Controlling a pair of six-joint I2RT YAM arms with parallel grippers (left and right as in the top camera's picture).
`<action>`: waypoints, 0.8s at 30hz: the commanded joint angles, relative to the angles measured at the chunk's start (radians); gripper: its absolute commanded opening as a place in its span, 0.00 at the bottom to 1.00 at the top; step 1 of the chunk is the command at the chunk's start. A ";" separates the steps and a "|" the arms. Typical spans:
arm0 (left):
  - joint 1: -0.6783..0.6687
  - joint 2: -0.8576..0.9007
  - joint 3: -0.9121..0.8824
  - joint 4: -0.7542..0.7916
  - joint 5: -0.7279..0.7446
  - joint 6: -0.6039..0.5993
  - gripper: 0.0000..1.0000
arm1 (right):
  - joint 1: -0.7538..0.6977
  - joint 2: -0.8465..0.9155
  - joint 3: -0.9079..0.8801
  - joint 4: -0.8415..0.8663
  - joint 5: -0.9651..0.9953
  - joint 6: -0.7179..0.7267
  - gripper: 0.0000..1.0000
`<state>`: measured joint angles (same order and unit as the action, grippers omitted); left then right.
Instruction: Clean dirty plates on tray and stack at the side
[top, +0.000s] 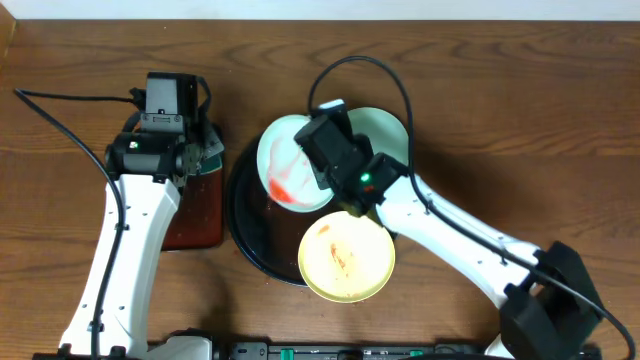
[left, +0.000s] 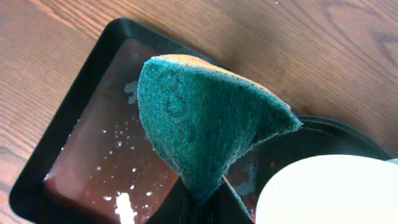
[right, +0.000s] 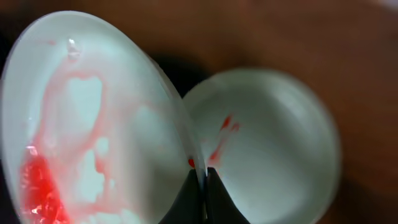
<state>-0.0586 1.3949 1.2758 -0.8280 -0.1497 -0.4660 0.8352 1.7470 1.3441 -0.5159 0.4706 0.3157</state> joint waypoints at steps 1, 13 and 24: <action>0.008 0.000 0.002 -0.002 -0.019 0.020 0.07 | 0.073 -0.018 0.022 0.032 0.273 -0.146 0.01; 0.008 0.010 0.001 -0.002 -0.019 0.020 0.07 | 0.297 -0.017 0.022 0.259 0.795 -0.435 0.01; 0.008 0.010 0.002 -0.002 -0.019 0.020 0.08 | 0.327 -0.017 0.022 0.550 0.940 -0.740 0.01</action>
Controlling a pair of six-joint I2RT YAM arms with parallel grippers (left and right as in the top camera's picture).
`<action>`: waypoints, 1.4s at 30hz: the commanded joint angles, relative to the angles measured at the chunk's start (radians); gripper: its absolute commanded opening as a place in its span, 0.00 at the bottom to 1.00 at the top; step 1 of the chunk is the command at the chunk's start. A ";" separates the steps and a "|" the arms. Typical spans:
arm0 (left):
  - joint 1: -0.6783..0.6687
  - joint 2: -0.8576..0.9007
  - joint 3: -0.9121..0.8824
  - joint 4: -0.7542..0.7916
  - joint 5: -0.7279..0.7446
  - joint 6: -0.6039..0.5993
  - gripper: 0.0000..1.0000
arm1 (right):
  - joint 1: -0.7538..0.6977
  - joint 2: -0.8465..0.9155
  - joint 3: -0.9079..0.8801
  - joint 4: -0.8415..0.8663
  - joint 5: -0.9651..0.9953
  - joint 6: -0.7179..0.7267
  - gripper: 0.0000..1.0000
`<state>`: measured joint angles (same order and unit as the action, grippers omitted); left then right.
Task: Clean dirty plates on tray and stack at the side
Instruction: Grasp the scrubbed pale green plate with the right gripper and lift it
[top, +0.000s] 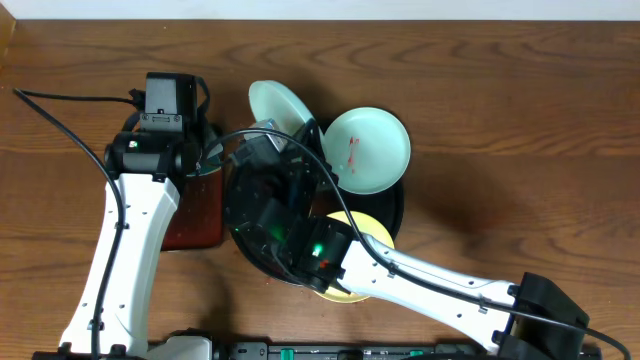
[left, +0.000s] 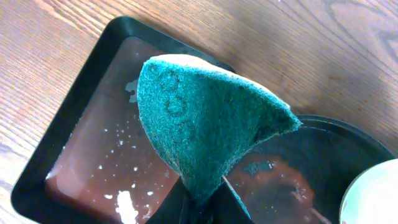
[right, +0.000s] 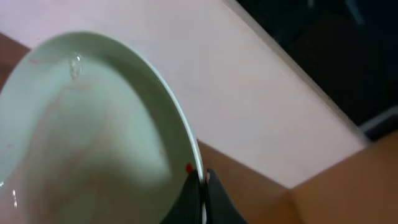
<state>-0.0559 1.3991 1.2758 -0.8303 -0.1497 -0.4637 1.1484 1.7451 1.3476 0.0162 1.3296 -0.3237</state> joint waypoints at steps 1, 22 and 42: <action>0.005 0.006 0.001 0.000 -0.019 0.018 0.08 | 0.014 -0.015 0.019 0.017 0.080 -0.101 0.01; 0.005 0.006 0.002 -0.002 -0.019 0.017 0.08 | -0.136 -0.118 0.028 -0.563 -0.717 0.647 0.01; 0.005 0.006 0.001 -0.022 -0.016 0.017 0.07 | -1.208 -0.286 0.027 -0.980 -1.478 0.716 0.01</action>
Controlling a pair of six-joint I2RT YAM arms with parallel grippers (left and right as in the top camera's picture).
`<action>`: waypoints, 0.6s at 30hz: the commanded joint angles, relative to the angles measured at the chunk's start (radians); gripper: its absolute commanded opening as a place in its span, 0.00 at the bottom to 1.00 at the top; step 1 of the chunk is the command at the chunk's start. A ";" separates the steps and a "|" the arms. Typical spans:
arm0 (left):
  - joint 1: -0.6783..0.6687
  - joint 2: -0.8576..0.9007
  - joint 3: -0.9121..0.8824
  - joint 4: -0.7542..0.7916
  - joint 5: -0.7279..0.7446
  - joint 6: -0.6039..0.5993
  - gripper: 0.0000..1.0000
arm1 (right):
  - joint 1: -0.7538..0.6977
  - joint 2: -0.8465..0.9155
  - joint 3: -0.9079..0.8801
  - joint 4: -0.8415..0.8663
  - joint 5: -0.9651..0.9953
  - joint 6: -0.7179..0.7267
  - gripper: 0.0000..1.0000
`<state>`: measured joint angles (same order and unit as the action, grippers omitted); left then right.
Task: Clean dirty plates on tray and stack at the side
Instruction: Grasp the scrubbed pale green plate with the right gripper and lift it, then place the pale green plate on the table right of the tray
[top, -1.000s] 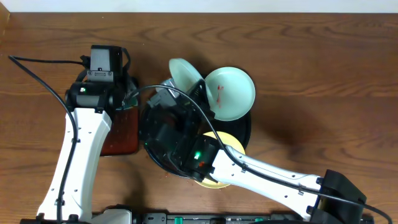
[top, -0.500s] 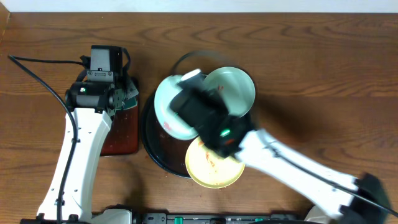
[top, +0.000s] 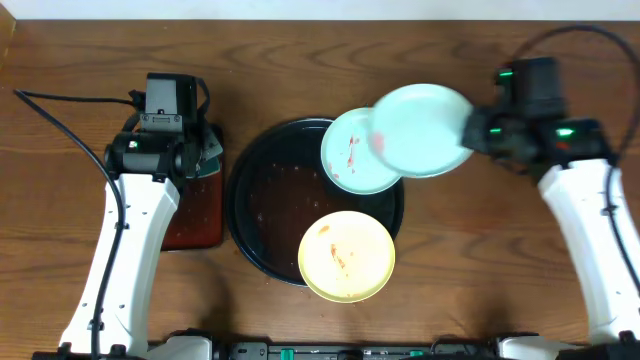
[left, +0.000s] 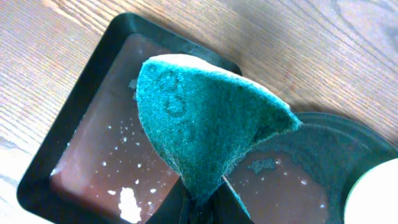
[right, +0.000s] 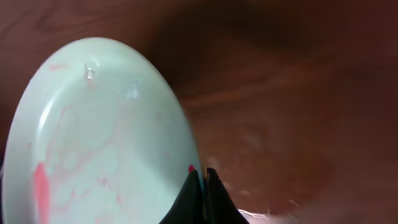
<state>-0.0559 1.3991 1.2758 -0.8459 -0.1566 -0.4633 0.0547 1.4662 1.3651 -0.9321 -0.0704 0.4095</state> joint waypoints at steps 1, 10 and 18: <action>0.005 0.006 0.001 -0.008 -0.009 0.017 0.08 | -0.159 -0.008 0.008 -0.047 -0.079 -0.034 0.01; 0.005 0.011 0.001 -0.006 -0.009 0.017 0.07 | -0.380 -0.008 -0.037 -0.154 -0.084 -0.118 0.01; 0.005 0.032 0.001 -0.006 -0.009 0.017 0.07 | -0.428 -0.008 -0.161 -0.106 -0.085 -0.149 0.01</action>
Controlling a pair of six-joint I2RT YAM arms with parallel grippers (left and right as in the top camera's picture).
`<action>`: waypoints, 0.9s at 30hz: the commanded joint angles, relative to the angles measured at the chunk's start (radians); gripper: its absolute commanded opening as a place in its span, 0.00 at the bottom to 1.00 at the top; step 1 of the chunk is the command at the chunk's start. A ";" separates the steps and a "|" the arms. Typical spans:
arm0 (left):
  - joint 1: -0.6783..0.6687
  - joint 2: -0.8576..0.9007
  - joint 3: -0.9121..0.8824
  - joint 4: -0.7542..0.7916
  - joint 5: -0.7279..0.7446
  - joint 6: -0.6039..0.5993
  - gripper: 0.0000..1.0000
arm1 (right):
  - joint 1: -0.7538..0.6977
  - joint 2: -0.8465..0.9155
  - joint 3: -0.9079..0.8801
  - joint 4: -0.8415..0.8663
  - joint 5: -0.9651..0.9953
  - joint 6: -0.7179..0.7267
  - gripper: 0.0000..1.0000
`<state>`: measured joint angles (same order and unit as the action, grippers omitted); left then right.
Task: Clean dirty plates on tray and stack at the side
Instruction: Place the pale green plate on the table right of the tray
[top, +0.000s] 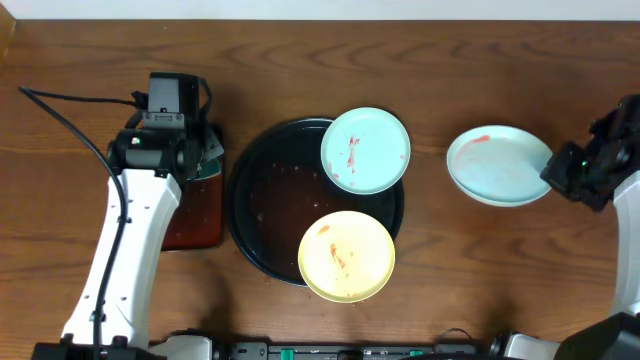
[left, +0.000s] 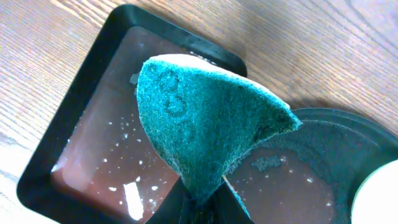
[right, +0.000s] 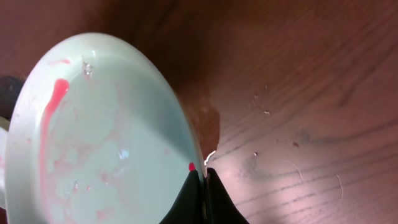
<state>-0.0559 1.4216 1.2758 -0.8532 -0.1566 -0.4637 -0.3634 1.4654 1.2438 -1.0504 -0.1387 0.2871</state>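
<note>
My right gripper (right: 203, 180) is shut on the rim of a pale mint plate (top: 497, 166) (right: 106, 137) with faint red streaks, held low over the wood at the right side of the table. My left gripper (left: 203, 198) is shut on a folded green sponge (left: 205, 127) above the black water tray (left: 93, 149) at the left. On the round black tray (top: 262, 215) lie a mint plate (top: 365, 150) with a red smear and a yellow plate (top: 346, 256) with orange stains.
The rectangular black water tray (top: 195, 215) with brownish water stands left of the round tray. A black cable (top: 70, 100) runs along the far left. Bare wood lies between the round tray and the held plate.
My right gripper has moved the mint plate from above the round tray's right edge to low over the table at the right. The left gripper stays with the sponge over the water tray.
My right gripper held a red-smeared mint plate tilted over the round tray near the sponge. Then the plate stood at the tray's far left edge, looking paler. Later it was over the tray's right edge, and now it is down at the right side.
</note>
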 joint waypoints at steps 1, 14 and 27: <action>0.005 0.010 0.001 0.001 -0.009 0.018 0.07 | -0.011 -0.007 -0.052 0.019 -0.016 -0.026 0.01; 0.005 0.010 0.001 0.001 -0.009 0.017 0.07 | -0.011 -0.007 -0.147 0.067 -0.016 -0.018 0.01; 0.005 0.010 0.001 0.000 -0.009 0.018 0.08 | -0.009 -0.007 -0.231 0.103 -0.024 -0.016 0.01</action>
<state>-0.0559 1.4269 1.2758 -0.8532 -0.1566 -0.4633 -0.3683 1.4654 1.0351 -0.9558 -0.1425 0.2764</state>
